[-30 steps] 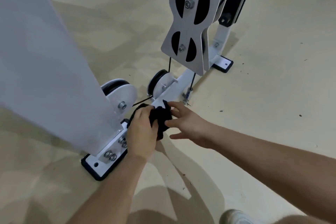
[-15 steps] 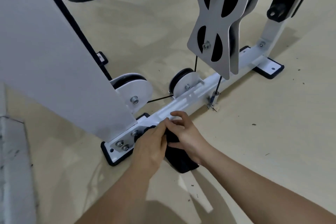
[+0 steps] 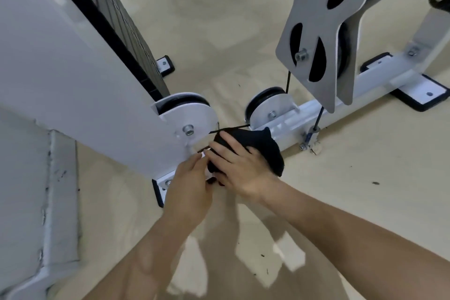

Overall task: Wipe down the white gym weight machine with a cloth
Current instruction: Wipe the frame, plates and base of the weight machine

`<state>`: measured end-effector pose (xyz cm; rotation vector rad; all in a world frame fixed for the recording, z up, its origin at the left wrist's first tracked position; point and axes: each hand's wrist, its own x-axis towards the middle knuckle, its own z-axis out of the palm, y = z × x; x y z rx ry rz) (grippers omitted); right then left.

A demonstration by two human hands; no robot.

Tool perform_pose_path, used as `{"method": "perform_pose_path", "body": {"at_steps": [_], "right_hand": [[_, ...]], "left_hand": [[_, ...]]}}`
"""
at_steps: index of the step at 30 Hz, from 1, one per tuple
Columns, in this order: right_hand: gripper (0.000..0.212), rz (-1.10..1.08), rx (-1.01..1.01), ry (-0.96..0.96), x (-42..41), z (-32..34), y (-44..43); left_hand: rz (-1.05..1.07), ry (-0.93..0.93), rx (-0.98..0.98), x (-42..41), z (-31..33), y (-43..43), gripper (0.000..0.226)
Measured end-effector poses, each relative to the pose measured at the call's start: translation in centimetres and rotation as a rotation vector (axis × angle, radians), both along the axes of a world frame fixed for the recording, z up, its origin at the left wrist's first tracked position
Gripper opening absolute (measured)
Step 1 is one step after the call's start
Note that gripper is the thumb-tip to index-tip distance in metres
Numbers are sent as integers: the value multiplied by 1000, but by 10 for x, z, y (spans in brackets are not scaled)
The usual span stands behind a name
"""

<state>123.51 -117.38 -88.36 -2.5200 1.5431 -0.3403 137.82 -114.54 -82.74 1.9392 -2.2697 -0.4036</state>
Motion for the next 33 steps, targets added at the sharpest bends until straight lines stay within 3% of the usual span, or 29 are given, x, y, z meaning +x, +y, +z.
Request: {"method": "perform_pose_path", "body": {"at_steps": [3,7,8,10,12,13,15,18,22,25,27,30,33], "right_hand": [[52,-128,-172,-6,-38,-10,1],[49,-612,-45,-395,-25,-18,7],[43,-602,-41,-399,-6,-20,12],[42,-327,-108,-333,22,-21,26],[41,-33,-173,-220,3,-21,22],[39,-3,-188,-160,-17,-22,14],[37,-239,-236,-159,-55,-21,-3],[33,-564,-264,-368,-44,-21,3],[38,-309,-225,-592,-1,-20,38],[33,-172,-277,-729,-36,-23,31],[32,-423,-277,-864,-57,-22,25],[35,-973,-106,-1188,-51,-17,17],[36,-1146,-109,-1356,-33,-14,9]], "left_hand": [[-45,-159,134,4,0,12,67],[12,-207,177,-13,3,13,68],[22,-221,191,-20,3,14,68],[55,-250,205,-28,4,15,67],[45,-302,156,-27,10,14,62],[29,-312,140,-26,12,14,59],[35,-287,164,-26,15,13,55],[-9,-229,178,-42,17,13,55],[-121,-245,90,-62,16,16,37],[-146,-199,61,-59,14,13,44],[-175,-180,56,-64,13,8,53],[-251,-162,73,-81,9,-3,60],[-307,-132,40,-94,6,-12,49]]}}
